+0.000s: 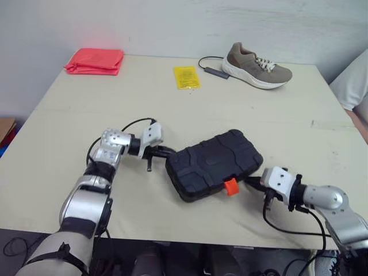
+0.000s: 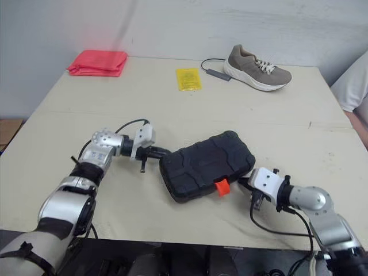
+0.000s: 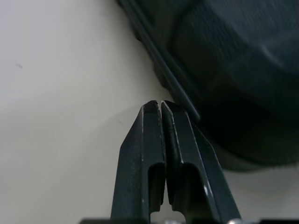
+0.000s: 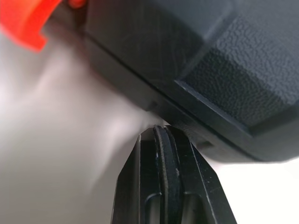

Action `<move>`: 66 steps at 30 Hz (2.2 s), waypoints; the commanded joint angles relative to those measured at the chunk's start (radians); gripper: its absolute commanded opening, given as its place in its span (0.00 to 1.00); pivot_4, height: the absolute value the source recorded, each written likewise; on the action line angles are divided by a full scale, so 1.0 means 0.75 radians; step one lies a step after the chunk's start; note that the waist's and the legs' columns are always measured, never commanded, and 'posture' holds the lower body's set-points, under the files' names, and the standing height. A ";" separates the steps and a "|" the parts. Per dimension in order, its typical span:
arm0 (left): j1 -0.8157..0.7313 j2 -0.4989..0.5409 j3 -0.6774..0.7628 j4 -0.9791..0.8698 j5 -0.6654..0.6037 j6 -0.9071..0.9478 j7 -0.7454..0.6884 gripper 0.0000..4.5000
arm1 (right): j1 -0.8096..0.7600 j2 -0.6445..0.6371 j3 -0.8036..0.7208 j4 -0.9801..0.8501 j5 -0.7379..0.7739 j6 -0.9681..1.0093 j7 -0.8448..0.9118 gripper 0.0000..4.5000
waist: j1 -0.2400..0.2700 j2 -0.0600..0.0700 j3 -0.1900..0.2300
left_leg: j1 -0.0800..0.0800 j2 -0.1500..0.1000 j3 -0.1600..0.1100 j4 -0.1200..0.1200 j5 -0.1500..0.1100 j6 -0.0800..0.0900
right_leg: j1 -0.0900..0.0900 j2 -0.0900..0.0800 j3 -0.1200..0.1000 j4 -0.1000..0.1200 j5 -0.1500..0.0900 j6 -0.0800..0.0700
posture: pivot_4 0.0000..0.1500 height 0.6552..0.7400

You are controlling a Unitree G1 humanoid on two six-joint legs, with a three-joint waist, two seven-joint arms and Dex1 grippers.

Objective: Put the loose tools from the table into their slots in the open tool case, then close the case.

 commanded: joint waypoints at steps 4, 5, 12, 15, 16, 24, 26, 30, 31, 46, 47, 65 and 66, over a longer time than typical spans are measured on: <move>0.255 0.062 0.028 -0.521 -0.119 0.251 0.009 0.02 | -0.162 0.032 0.043 0.271 -0.104 -0.106 -0.012 0.00 | 0.002 0.000 0.000 | 0.000 0.000 0.000 0.001 0.000 0.000 | 0.000 -0.002 0.001 0.001 0.000 0.000 | 1.00 1.00; 0.287 0.071 0.055 -0.571 -0.137 0.264 0.038 0.02 | -0.169 0.034 0.041 0.282 -0.103 -0.112 -0.010 0.00 | 0.003 0.000 0.000 | 0.000 0.000 0.000 0.001 0.000 0.000 | 0.000 -0.002 0.001 0.001 0.000 0.000 | 1.00 1.00; 0.354 0.112 0.232 -0.744 -0.361 0.299 0.048 0.02 | -0.002 0.026 -0.110 0.181 -0.013 -0.143 -0.058 0.00 | 0.014 0.001 0.000 | -0.001 0.000 -0.002 0.001 0.000 0.000 | 0.001 -0.005 0.000 0.001 0.000 0.000 | 1.00 1.00; 0.317 0.117 0.251 -0.779 -0.421 0.313 0.031 0.02 | 0.138 0.061 -0.232 0.056 0.086 -0.135 -0.093 0.00 | 0.022 0.001 0.000 | -0.002 -0.001 -0.002 0.000 0.000 0.000 | 0.001 -0.005 -0.001 0.000 0.000 0.000 | 1.00 1.00; 0.305 0.116 0.245 -0.790 -0.430 0.320 0.029 0.02 | 0.171 0.075 -0.262 0.020 0.110 -0.128 -0.108 0.00 | 0.027 0.001 0.000 | -0.002 -0.001 -0.003 0.000 0.000 0.000 | 0.001 -0.004 -0.001 0.000 0.000 0.000 | 1.00 1.00; 0.206 -0.077 0.013 -0.870 -0.362 0.325 0.052 0.02 | 0.420 0.140 -0.460 -0.470 0.317 0.032 -0.157 0.00 | 0.029 0.009 0.000 | -0.002 -0.002 -0.001 0.000 0.000 0.000 | 0.001 -0.001 0.000 0.000 0.000 0.000 | 1.00 1.00; 0.159 -0.158 -0.060 -0.835 -0.316 0.307 0.088 0.02 | 0.418 0.144 -0.459 -0.588 0.382 0.115 -0.173 0.00 | 0.020 0.009 0.000 | -0.001 -0.001 -0.001 0.000 0.000 0.000 | 0.001 0.001 0.002 0.000 0.000 0.000 | 1.00 1.00; 0.091 -0.280 -0.148 -0.728 -0.230 0.266 0.173 0.02 | 0.391 0.124 -0.400 -0.755 0.421 0.284 -0.203 0.00 | 0.017 0.009 0.000 | -0.001 -0.001 -0.001 0.000 0.000 0.000 | 0.000 0.001 0.002 0.000 0.000 0.000 | 1.00 1.00; 0.077 -0.297 -0.173 -0.702 -0.206 0.248 0.177 0.02 | 0.374 0.121 -0.377 -0.782 0.408 0.321 -0.217 0.00 | 0.015 0.009 0.000 | -0.001 -0.001 -0.001 0.000 0.000 0.000 | 0.000 0.001 0.002 -0.001 0.000 0.000 | 1.00 1.00; 0.053 -0.344 -0.306 -0.501 0.024 0.245 0.359 0.02 | 0.215 0.134 -0.137 -0.838 0.215 0.556 -0.349 0.00 | 0.011 0.009 0.000 | -0.002 -0.002 -0.004 0.000 0.000 0.001 | 0.001 -0.001 -0.001 -0.002 0.000 0.000 | 1.00 1.00; 0.058 -0.343 -0.308 -0.504 0.022 0.251 0.357 0.02 | 0.207 0.137 -0.127 -0.829 0.208 0.565 -0.348 0.00 | 0.010 0.009 -0.001 | -0.001 -0.002 -0.004 0.000 0.000 0.001 | 0.001 -0.001 -0.001 -0.002 0.000 0.000 | 1.00 1.00; 0.085 -0.331 -0.315 -0.533 0.007 0.317 0.365 0.02 | 0.486 0.124 -0.249 -0.721 0.227 0.457 -0.206 0.00 | 0.012 0.008 -0.005 | 0.000 -0.001 -0.006 -0.001 0.000 0.002 | 0.004 -0.001 -0.003 -0.003 0.000 0.000 | 1.00 1.00; 0.087 -0.330 -0.316 -0.534 0.008 0.318 0.365 0.02 | 0.499 0.133 -0.241 -0.707 0.227 0.455 -0.205 0.00 | 0.012 0.008 -0.005 | 0.000 -0.001 -0.006 -0.001 0.000 0.002 | 0.004 -0.001 -0.003 -0.003 0.000 0.000 | 1.00 1.00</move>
